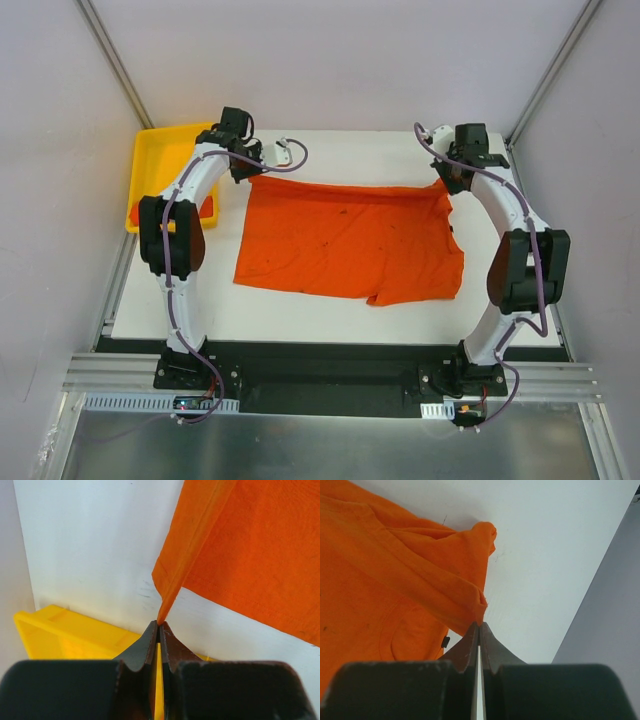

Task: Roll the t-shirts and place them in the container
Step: Move the T-shirt to the center of the board.

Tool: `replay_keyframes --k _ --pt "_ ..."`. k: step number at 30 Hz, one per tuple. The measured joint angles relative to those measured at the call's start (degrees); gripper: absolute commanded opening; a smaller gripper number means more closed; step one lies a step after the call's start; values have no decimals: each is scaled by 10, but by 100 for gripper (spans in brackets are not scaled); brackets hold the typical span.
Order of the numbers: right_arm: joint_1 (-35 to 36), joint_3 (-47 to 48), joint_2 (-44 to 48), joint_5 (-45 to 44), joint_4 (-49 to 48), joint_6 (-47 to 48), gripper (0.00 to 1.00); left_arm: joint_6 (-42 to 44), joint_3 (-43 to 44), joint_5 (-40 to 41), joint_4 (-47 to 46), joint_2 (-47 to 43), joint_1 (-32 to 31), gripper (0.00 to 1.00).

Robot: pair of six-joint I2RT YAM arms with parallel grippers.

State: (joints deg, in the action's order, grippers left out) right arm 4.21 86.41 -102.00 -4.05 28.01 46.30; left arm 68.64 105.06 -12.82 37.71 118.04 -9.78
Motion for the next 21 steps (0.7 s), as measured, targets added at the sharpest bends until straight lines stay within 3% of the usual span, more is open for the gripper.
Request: replay_keyframes --k 12,21 --pt "-1 7 7 -16 3 -10 1 -2 -2 1 -9 -1 0 0" --pt "-3 -19 34 -13 17 -21 1 58 -87 11 -30 -55 -4 0"
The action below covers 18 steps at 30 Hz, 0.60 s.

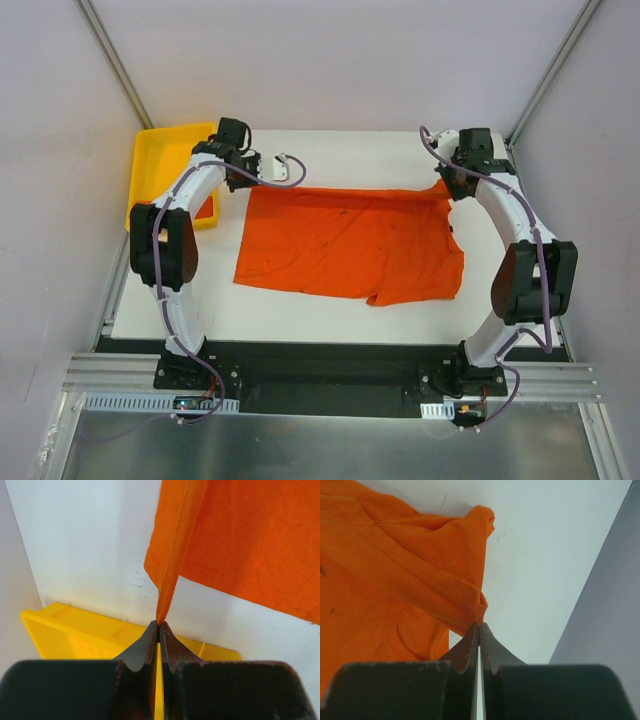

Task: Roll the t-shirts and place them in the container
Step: Move the T-shirt to the center of the board.

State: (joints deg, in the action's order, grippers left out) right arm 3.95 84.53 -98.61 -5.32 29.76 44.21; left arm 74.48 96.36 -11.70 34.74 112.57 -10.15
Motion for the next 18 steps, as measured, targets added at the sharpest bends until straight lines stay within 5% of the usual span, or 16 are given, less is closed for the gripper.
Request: replay_keyframes --k 18 --pt "23 -186 118 16 44 -22 1 48 -179 15 -31 -61 -23 0"
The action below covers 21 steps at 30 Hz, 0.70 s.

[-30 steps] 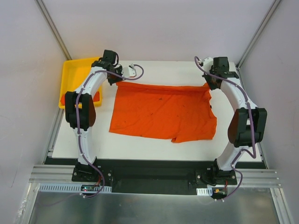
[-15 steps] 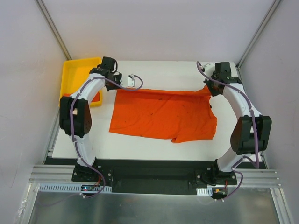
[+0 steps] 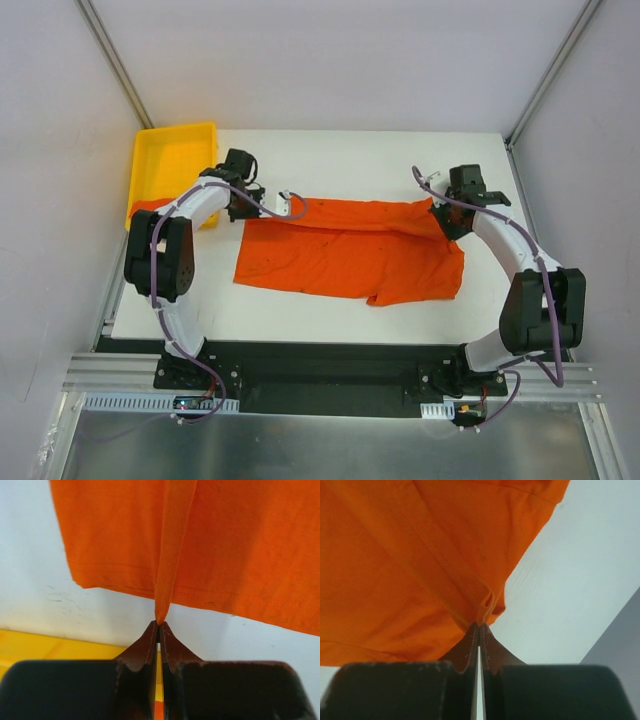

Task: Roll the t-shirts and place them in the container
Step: Move the T-shirt to the center of the board.

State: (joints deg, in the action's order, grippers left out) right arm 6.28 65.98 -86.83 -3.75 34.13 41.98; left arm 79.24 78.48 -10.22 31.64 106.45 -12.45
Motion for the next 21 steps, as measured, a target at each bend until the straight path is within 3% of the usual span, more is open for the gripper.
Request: replay_keyframes --k 16,21 --pt "11 -40 32 7 13 -8 1 39 -49 19 -47 -51 0 0" --pt "11 -44 32 15 13 -8 1 78 -110 34 -64 -80 0 0"
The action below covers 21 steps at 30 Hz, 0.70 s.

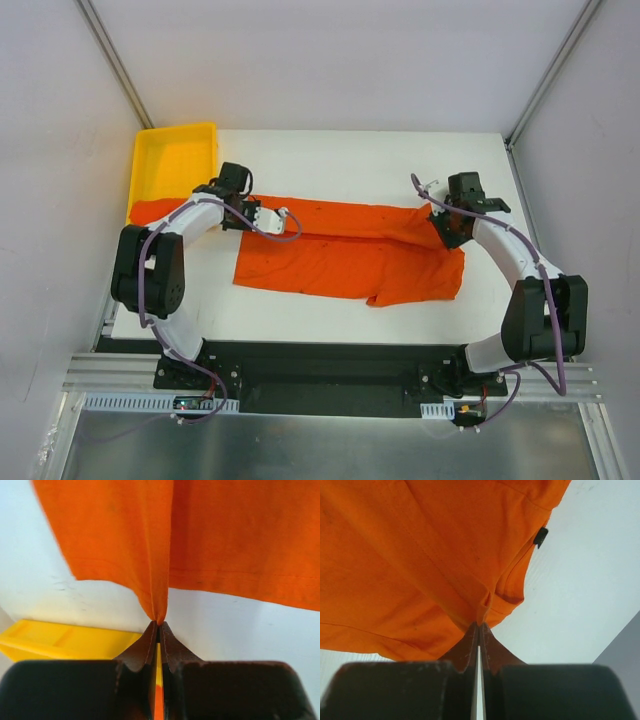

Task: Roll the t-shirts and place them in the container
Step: Move the T-shirt to the center of the board.

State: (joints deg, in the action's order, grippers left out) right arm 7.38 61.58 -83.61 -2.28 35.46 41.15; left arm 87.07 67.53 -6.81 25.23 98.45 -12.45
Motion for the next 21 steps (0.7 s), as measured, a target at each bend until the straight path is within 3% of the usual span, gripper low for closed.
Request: replay_keyframes --k 3,7,10,13,16,21 --pt "0 -12 0 7 5 0 1 23 -35 11 -5 -2 0 4" --pt "1 -14 0 37 41 -1 34 24 -49 22 -6 -3 0 22" --pt "-3 32 -6 74 118 0 51 7 -45 29 -5 -14 0 33" --pt "-37 137 -24 116 164 -11 52 -35 -15 27 6 -30 0 39" --pt "-86 254 -60 127 157 -37 49 -110 44 25 13 -28 0 39" --pt "-122 320 -160 121 127 -71 48 -286 193 26 28 45 0 37"
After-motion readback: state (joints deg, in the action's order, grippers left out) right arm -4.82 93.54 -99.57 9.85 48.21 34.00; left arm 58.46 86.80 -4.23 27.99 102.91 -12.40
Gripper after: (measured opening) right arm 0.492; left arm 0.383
